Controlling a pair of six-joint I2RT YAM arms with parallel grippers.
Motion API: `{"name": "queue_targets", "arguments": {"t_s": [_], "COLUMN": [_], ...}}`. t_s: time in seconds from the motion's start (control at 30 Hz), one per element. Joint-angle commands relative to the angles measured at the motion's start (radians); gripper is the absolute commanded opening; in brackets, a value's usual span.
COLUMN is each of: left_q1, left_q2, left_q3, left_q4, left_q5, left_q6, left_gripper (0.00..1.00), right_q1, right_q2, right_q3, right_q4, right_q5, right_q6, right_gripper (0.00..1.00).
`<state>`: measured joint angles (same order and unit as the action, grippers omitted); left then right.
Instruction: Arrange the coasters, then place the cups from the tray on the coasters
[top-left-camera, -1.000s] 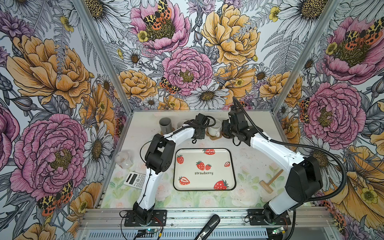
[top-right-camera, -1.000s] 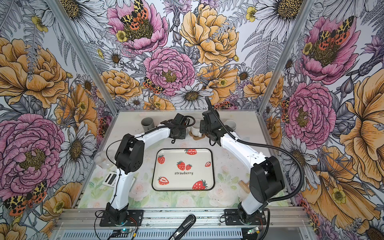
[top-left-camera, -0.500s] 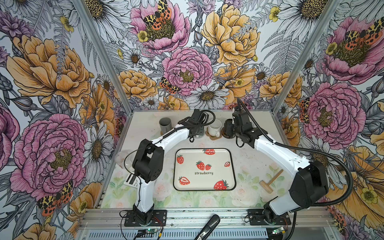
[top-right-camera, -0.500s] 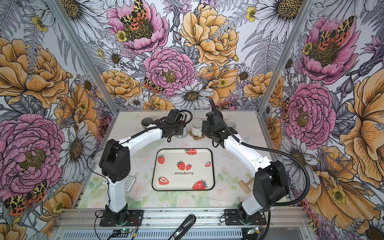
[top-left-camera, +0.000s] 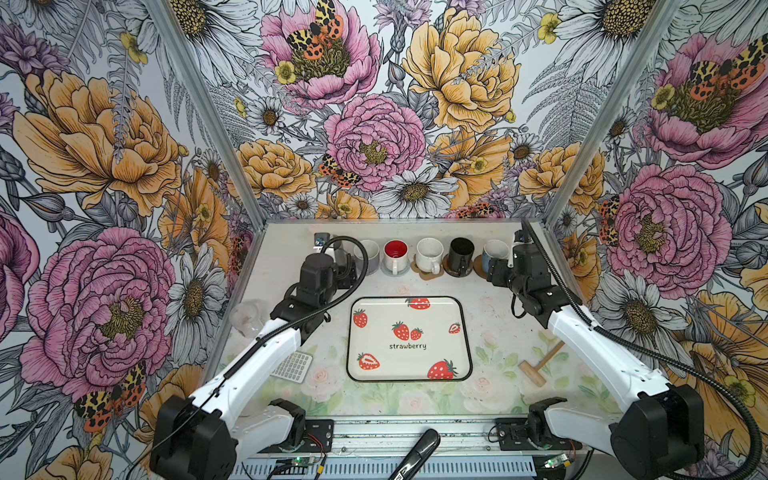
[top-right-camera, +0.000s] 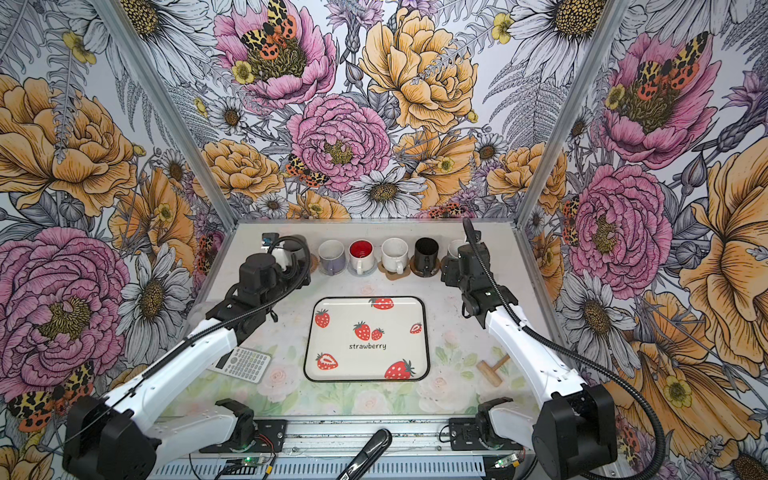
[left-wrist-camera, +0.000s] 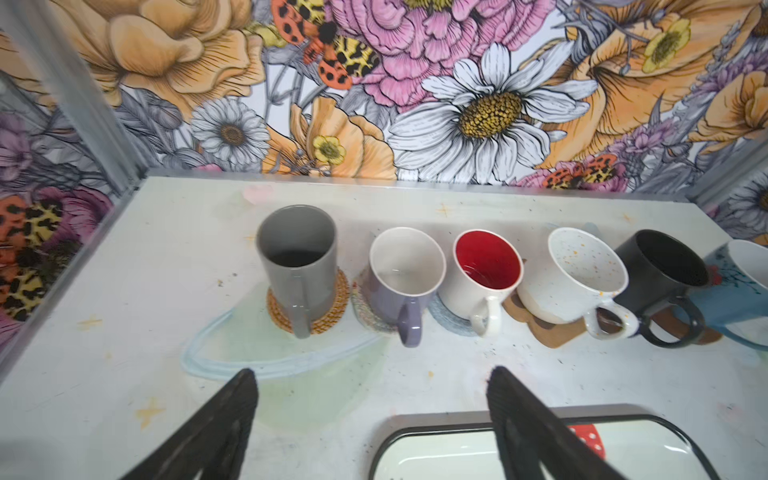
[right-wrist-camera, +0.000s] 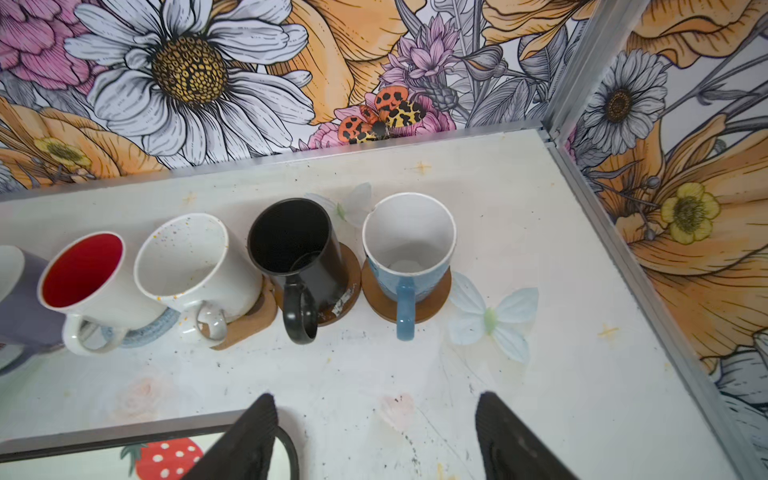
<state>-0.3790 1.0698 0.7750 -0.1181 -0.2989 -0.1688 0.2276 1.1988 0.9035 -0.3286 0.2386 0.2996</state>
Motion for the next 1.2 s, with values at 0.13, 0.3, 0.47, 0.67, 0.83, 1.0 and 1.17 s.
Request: {"name": "queue_targets", "arguments": {"t_s": [0.13, 0.3, 0.47, 0.67, 0.83, 1.0, 1.17], "left_q1": [0.121, 0.151, 0.196, 0.24, 0.263, 0.289, 0.318], "left_q2": [-0.219, -0.207, -0.108, 0.039, 0.158, 0.233, 0.337], "left_q3": [-0.233, -0.329, -0.409, -0.486, -0.474, -0.47, -0.512], "left_q4": [0.18, 0.281, 0.466, 0.707, 0.806, 0.926, 1.137], "left_q5": [-0.122, -0.235, -0.272, -0.2, -0.15, -0.088, -0.028], "left_q6": [0.051, 0.08, 0.115, 0.166, 0.178, 0.197, 0.189], "left_gripper": [0.99, 0.99, 0.99, 0.99, 0.99, 0.99, 0.99], "right_q1": [-0.05, -0.088, -0.114, -0.14, -0.161, -0.191, -0.2], "right_q2": [0.012, -0.012, 0.071, 0.182, 0.273, 0.314, 0.34], "right_q3": [-0.198, -0.439, -0.482, -0.49, -0.531, -0.548, -0.568], "right_q4": [0.295, 0.739, 0.871, 1.011, 1.191, 1.248, 1.311], "right_q5": [0.12, 0.121, 0.12, 0.067, 0.041, 0.007, -0.007], "right_q6": [-0.115, -0.126, -0.21, -0.248, -0.261, -0.23, -0.229], "right_gripper": [0.82, 0.86, 0.85, 0.84, 0.84, 0.83, 0.83]}}
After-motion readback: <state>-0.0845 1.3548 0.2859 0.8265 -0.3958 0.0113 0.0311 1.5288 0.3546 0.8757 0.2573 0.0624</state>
